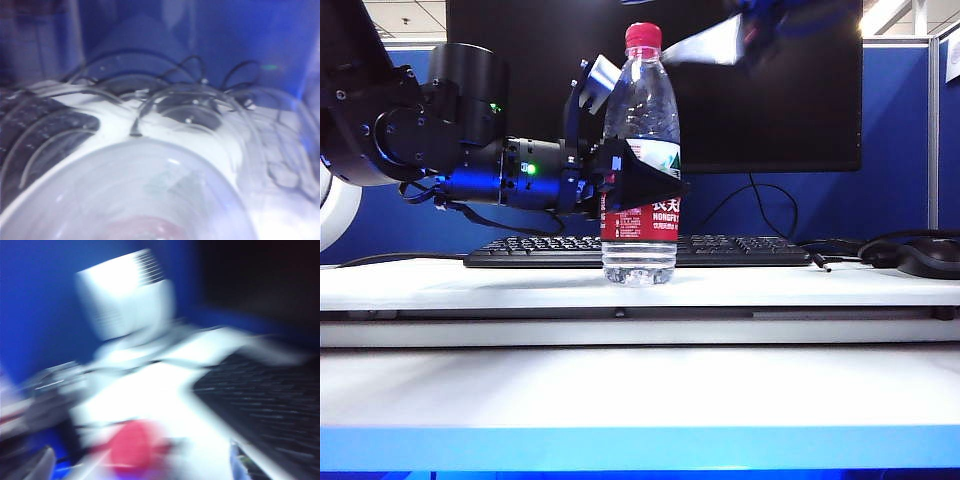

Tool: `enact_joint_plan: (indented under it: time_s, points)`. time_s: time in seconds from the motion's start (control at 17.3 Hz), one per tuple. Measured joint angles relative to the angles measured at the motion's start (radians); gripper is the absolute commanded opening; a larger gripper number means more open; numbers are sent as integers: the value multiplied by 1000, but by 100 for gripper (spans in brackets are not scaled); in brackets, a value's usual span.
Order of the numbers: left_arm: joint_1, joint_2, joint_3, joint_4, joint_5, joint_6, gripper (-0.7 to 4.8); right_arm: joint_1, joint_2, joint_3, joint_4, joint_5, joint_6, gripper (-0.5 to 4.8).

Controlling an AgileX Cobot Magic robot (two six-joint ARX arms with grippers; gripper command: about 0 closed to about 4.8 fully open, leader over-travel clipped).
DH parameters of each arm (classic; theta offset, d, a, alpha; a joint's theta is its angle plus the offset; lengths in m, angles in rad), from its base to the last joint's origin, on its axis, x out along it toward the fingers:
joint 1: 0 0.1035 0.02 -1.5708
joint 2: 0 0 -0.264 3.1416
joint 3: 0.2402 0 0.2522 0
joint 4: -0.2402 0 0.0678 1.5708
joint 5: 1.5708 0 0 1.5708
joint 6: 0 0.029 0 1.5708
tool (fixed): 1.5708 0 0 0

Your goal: Unscrew the cap from the plastic bottle on the table.

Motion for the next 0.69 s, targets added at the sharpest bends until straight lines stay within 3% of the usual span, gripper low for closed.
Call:
enact_joint_plan:
  time_s: [0.06, 0.23, 0.35, 0.52, 0.58, 0.69]
  points:
    - [0, 0, 0, 0, -3, 0, 235, -2, -46, 0, -56, 144, -13, 479]
    - [0, 0, 0, 1, -8, 0, 236, 46, -127, 0, -137, 344, -16, 479]
    - [0, 0, 0, 1, -27, 0, 235, 185, -150, 6, -124, 542, -19, 479]
    - [1, 0, 0, 6, -45, 0, 235, 398, -112, 2, -99, 991, -57, 479]
    - [1, 0, 0, 6, -47, 0, 235, 467, -77, -1, -48, 1063, -93, 479]
    - [1, 0, 0, 6, -48, 0, 235, 492, -25, -1, 14, 1084, -97, 479]
